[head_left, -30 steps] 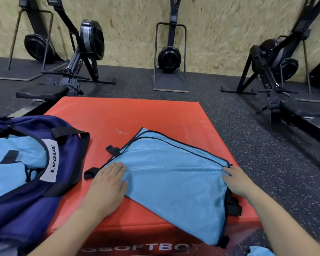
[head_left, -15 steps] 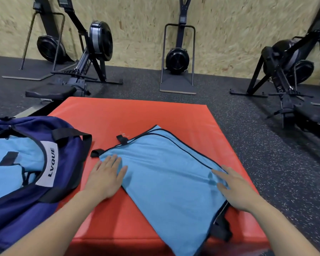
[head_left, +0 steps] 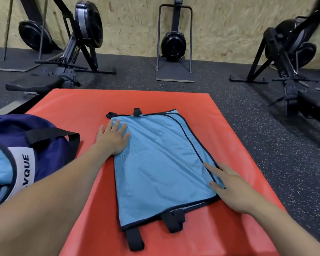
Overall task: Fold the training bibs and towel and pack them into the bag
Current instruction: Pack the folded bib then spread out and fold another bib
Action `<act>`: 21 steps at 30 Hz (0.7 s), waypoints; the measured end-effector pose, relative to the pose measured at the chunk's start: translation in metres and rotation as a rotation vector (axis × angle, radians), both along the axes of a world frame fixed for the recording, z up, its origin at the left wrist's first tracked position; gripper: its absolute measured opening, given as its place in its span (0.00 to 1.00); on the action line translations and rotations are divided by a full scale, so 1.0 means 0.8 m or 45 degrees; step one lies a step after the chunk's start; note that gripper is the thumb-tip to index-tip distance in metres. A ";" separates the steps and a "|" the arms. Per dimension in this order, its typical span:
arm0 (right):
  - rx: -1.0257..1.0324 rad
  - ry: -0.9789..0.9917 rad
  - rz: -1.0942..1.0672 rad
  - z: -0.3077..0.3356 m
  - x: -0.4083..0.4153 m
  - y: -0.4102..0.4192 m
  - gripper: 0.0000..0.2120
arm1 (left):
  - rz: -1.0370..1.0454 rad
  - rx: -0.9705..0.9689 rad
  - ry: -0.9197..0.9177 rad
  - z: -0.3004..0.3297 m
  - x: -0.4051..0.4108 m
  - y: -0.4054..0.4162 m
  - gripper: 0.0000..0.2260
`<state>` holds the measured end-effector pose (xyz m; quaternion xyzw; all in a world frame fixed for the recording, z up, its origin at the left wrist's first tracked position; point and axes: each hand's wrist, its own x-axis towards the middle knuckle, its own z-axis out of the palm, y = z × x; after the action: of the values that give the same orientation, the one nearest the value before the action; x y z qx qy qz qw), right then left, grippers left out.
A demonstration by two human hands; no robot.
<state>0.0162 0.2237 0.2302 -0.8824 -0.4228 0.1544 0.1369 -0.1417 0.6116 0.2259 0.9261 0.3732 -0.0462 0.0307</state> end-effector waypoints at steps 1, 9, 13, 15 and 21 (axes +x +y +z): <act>-0.008 -0.005 -0.002 0.000 0.000 0.001 0.28 | -0.011 0.004 -0.014 0.000 -0.003 -0.009 0.27; -0.054 -0.047 -0.027 0.002 -0.012 -0.003 0.28 | -0.459 -0.083 -0.251 -0.023 -0.118 -0.174 0.46; -0.106 -0.080 -0.028 0.010 -0.029 -0.016 0.29 | -0.606 -0.055 -0.283 -0.020 -0.176 -0.209 0.35; -0.145 -0.099 -0.011 0.014 -0.040 -0.028 0.31 | -0.604 -0.105 -0.242 -0.025 -0.200 -0.214 0.35; -0.188 -0.148 0.105 0.018 -0.067 -0.069 0.30 | -0.546 -0.074 -0.196 -0.025 -0.246 -0.207 0.36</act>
<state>-0.0373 0.1688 0.2443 -0.8795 -0.4534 0.1391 0.0401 -0.3382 0.4457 0.2058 0.9837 0.1630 0.0082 0.0752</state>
